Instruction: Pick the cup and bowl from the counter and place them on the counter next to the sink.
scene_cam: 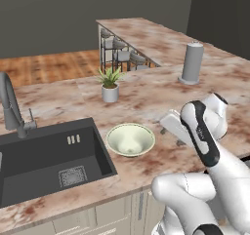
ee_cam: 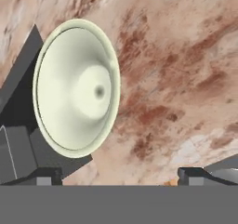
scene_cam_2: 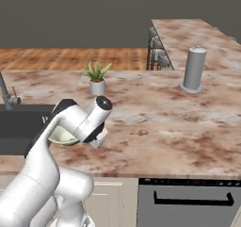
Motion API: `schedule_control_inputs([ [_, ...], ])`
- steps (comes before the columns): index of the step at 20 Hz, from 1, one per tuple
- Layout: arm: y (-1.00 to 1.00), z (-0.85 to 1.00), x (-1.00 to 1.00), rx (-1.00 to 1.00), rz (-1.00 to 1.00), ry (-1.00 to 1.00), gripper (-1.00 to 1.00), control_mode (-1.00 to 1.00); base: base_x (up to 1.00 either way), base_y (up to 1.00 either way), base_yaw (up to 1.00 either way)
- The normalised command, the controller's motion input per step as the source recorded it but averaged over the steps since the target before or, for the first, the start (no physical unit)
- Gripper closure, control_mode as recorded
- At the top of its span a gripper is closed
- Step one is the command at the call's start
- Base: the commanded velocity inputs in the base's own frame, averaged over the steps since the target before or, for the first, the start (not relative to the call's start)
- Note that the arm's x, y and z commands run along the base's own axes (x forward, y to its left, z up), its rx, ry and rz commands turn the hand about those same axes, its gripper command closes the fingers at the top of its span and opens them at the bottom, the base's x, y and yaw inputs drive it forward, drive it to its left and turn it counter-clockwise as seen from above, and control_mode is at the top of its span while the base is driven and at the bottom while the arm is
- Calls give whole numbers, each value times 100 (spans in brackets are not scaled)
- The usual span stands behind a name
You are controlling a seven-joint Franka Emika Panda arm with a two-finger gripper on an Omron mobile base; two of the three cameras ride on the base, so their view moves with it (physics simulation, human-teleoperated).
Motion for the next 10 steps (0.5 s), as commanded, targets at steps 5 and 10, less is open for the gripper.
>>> schedule_control_inputs([
  [5, -15, 26, -52, -8, 5, -18, -100, -100, 0, 0, 0],
  [10, 0, 40, -41, -8, 7, -18, -100, -100, 0, 0, 0],
])
